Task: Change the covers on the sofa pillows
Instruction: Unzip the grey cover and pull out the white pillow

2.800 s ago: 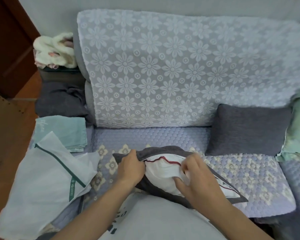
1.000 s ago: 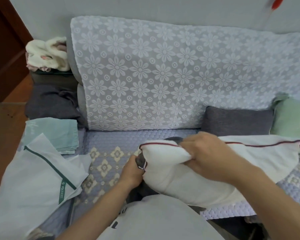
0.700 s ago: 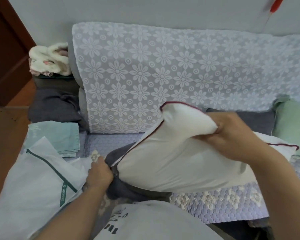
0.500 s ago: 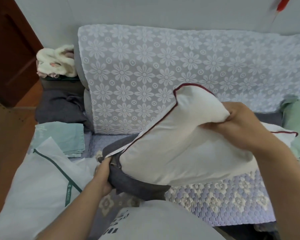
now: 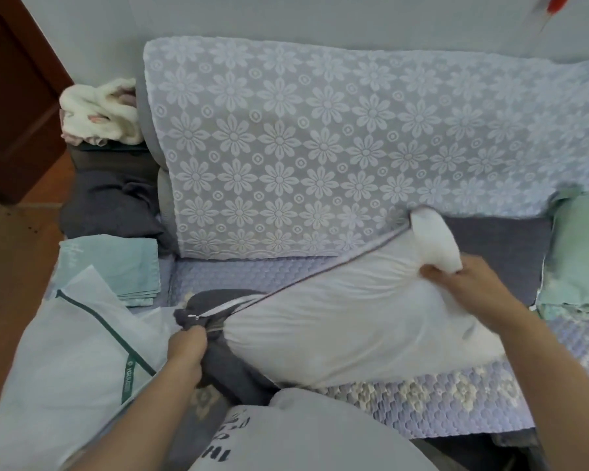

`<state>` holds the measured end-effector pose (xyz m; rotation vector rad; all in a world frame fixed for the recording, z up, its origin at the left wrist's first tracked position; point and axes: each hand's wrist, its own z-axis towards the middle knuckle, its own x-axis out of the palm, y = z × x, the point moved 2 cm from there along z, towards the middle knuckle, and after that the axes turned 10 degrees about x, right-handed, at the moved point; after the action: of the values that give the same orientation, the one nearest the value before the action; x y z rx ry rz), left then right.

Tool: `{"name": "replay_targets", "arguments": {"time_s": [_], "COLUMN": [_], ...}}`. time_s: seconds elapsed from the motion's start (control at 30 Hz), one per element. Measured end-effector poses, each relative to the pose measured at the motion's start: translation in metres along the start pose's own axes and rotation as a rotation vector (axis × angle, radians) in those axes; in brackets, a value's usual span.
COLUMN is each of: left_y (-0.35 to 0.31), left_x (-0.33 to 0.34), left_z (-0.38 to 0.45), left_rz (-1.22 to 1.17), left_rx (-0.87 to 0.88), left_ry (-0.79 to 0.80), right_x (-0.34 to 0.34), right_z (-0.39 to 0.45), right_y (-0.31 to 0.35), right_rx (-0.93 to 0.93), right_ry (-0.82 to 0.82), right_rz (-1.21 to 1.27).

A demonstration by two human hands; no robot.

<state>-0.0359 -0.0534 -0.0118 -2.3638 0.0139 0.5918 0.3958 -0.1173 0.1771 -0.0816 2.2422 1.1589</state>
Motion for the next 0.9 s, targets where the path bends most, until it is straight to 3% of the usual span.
{"name": "replay_targets", "arguments": {"time_s": [0.07,0.13,0.2,0.3,0.4,0.5,0.67,0.77,0.9], "left_y": [0.004,0.007,0.008,0.013,0.015,0.026,0.052,0.048,0.021], "left_x": [0.006,0.019,0.035,0.045,0.038,0.037,0.043,0.035,0.017], "left_z": [-0.002,-0.028,-0.067,-0.102,-0.103,-0.106,-0.082,-0.051,-0.048], "left_rz": [-0.069,-0.030,0.005,0.130,0.306,0.633,0.894,0.786,0.687], "left_rx": [-0.017,-0.011,0.035,0.128,0.225,0.372,0.552,0.461,0.585], "left_ry": [0.109,0.226,0.357,0.454,0.457,0.475,0.138,0.116,-0.019], "right_x": [0.011,0.041,0.089,0.171,0.204,0.203,0.208,0.198,0.193], "right_z": [0.026,0.032,0.027,0.009,0.016,0.032,0.022,0.001,-0.004], "right_y": [-0.070,-0.115,-0.130,-0.136,-0.150,-0.155,-0.145,-0.154,-0.144], "right_rx": [0.325,0.439,0.221,-0.161,-0.218,-0.285,-0.576,-0.623,-0.625], "right_ry": [0.041,0.046,0.040,0.319,0.325,0.214,0.290,0.329,0.340], "right_rz": [-0.224,-0.559,-0.671,-1.025,-1.307,-1.350,-1.311,-1.200,-1.233]}}
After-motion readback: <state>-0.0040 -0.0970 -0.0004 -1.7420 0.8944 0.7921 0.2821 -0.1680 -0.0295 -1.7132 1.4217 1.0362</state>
